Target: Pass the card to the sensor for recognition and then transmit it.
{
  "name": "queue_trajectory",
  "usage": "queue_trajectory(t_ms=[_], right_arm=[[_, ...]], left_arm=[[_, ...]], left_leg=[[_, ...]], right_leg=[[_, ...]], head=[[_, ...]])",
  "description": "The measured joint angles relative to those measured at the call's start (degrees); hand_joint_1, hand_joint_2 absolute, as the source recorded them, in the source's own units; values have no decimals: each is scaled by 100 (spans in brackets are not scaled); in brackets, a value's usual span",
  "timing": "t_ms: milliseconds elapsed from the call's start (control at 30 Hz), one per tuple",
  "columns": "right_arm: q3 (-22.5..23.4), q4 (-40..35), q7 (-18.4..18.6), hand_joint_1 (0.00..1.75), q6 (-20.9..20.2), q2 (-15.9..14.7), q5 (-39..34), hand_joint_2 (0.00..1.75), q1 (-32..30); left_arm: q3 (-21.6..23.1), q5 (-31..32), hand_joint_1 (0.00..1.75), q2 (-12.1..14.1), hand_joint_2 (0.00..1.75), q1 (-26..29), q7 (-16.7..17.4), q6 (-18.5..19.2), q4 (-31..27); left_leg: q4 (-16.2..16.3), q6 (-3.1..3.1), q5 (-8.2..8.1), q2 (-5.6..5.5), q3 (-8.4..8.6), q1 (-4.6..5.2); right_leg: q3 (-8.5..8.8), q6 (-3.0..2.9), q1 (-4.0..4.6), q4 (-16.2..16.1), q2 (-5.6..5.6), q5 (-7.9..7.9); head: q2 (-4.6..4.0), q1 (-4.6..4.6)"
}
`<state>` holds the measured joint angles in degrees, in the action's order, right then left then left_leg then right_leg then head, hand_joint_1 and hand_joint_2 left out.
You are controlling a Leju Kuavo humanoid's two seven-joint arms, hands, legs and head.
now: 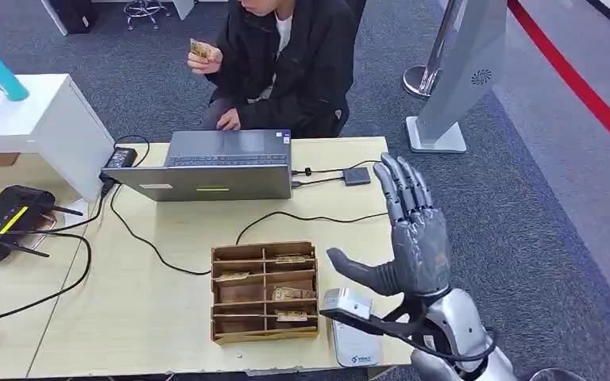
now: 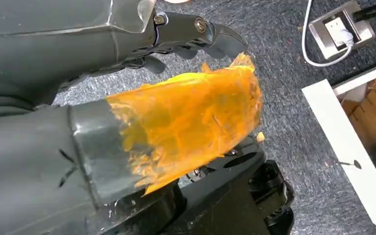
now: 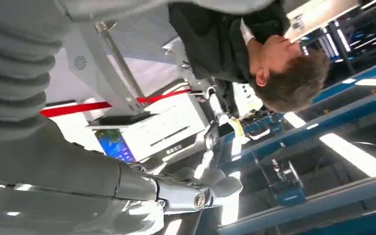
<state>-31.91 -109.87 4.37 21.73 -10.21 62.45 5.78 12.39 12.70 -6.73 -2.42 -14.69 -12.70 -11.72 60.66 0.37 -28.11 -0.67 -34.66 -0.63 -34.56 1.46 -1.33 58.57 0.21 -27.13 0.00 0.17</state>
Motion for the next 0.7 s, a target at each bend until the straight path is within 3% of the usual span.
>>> queue_trajectory(t_ms=[533,567,700], right_arm=[[-354,-175,-260,0,107,0,-83,0,-284],[-398,-194,-273,0,105,0,-98,175,-286],[-597,-238,-332,0,101,0,-184,175,-290]], left_arm=[[0,-26,0,-9,0,-1,-15,-13,0],[0,-26,0,-9,0,-4,-15,-13,0],[0,-22,0,-17,0,-18,0,-13,-2]], left_leg=[[0,0,0,0,0,0],[0,0,0,0,0,0],[0,0,0,0,0,0]], right_leg=[[0,0,0,0,0,0],[-1,0,0,0,0,0],[0,0,0,0,0,0]], head=[[0,0],[0,0],[0,0]])
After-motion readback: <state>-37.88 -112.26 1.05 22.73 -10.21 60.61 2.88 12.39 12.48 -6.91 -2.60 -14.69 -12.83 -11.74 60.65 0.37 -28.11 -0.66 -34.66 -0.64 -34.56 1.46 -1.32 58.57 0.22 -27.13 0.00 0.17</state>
